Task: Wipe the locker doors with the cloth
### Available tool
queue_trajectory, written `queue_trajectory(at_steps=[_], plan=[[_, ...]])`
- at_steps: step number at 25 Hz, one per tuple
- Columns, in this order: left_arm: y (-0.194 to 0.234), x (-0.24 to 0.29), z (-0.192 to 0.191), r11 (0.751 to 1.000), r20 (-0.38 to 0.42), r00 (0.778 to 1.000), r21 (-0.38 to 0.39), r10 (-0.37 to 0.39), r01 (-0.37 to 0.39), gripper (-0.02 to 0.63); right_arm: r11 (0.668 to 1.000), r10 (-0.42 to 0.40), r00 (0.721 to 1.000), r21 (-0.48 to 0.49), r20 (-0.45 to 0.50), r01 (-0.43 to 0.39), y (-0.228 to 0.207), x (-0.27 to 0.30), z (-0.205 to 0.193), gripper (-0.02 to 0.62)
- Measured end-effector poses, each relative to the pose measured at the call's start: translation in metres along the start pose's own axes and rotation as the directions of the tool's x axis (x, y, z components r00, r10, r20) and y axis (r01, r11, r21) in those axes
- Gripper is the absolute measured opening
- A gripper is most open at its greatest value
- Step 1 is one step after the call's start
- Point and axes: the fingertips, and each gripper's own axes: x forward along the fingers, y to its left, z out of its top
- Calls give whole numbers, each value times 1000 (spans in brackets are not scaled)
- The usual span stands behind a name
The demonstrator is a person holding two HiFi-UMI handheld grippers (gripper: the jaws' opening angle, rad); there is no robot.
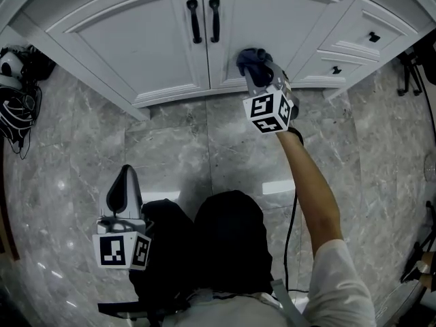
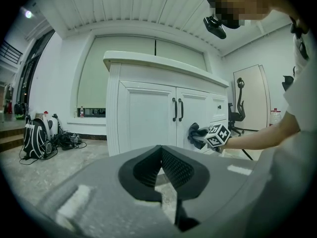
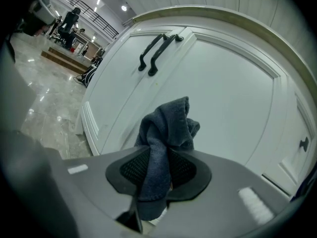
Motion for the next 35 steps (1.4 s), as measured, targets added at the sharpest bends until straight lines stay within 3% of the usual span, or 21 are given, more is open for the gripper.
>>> queue_trajectory(at_steps=[17,23,35], plan=[[-22,13,-3,999,-21,999,10,-31,32,2,992,-118,991,34,-68,120,-86,-29,-61,104],[-22,13,-3,1000,-25,999,17,-25,26,2,989,-138,989,52,-58,141,-84,-27,-69,104],[-14,11,-8,1000,-37,999,18,-9,10,2,991,-81,985,95,-153,96,-46,-9,-122,104]])
